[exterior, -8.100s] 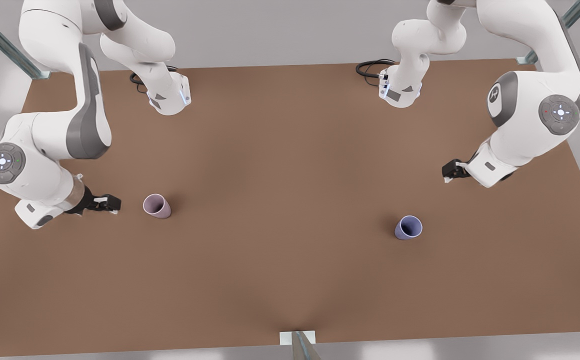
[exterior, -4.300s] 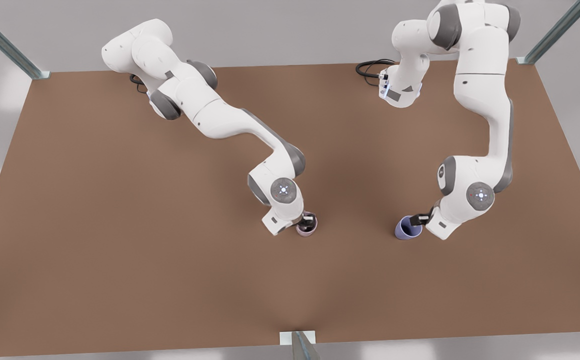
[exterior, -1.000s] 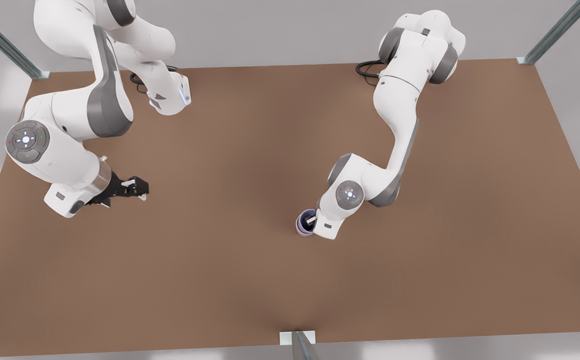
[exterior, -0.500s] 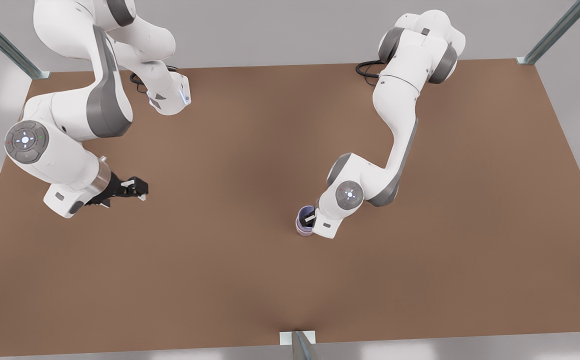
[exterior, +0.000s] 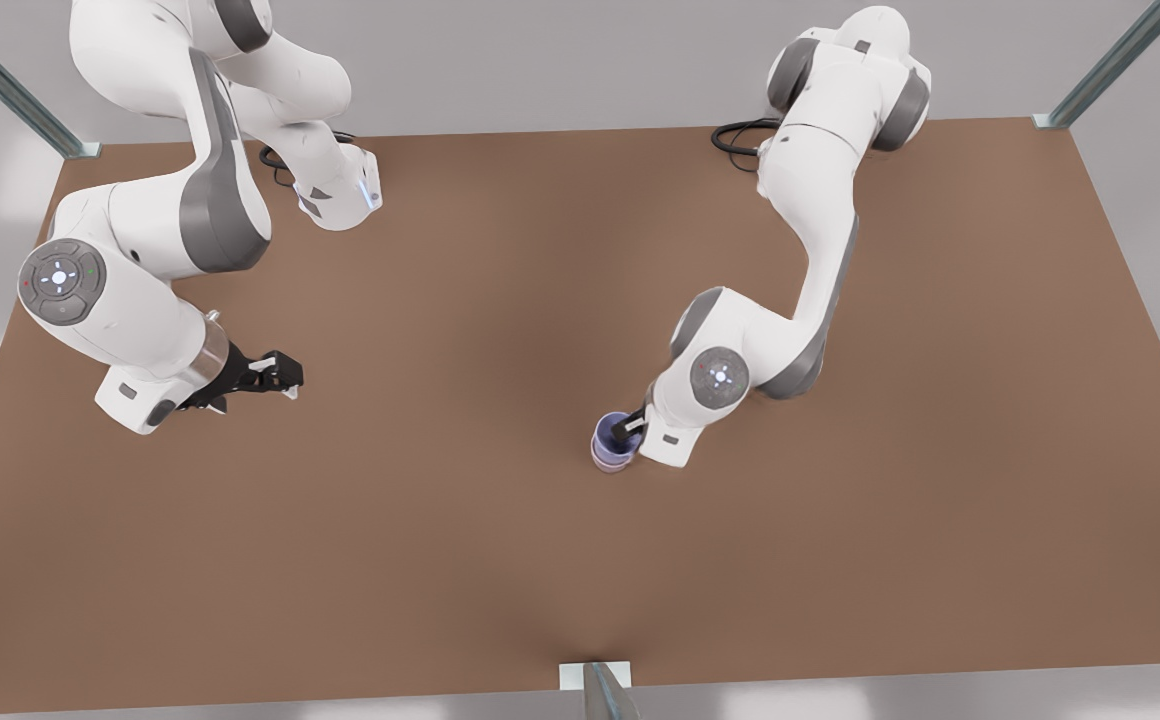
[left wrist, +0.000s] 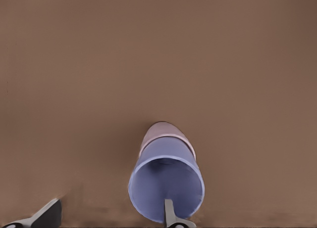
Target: Stack the cups, with the pink cup at the bottom and the purple cup at the top
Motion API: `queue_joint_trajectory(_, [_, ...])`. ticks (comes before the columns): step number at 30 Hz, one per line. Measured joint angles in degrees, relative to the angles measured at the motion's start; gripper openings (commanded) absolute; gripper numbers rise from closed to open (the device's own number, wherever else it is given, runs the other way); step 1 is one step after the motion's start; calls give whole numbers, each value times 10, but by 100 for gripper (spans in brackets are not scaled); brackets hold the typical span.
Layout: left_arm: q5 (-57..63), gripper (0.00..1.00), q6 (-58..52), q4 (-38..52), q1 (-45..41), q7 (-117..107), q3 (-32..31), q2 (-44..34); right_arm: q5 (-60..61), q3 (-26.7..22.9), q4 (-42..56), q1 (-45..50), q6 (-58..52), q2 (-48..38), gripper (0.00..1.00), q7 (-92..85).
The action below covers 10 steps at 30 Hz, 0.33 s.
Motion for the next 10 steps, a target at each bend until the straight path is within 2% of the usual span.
queue_joint_trajectory(1, [0, 100, -61, 1, 15, 3, 24, -40, 0, 0, 0, -1, 0, 0, 100, 0])
queue_joint_trajectory(2, [0, 100, -116, 2, 67, 69, 36, -88, 0, 0, 0, -1, 0, 0, 100, 0])
queue_joint_trajectory(4, [31, 100, -181, 2, 103, 388, 46, -125, 1, 0, 0, -1, 0, 0, 100, 0])
queue_joint_trajectory(5, [54, 100, -184, -2, 114, 455, 56, -138, 1, 0, 0, -1, 1, 0, 100, 0])
queue_joint_trajectory(6, [73, 100, -170, -47, 144, 493, 51, -174, 1, 0, 0, -1, 1, 0, 100, 0])
queue_joint_trajectory(8, [99, 100, -70, -181, 152, 491, 49, -249, 0, 0, 0, 0, 0, 0, 100, 0])
queue_joint_trajectory(10, [116, 100, -68, -184, 153, 486, 49, -245, 0, 0, 0, 0, 0, 0, 100, 0])
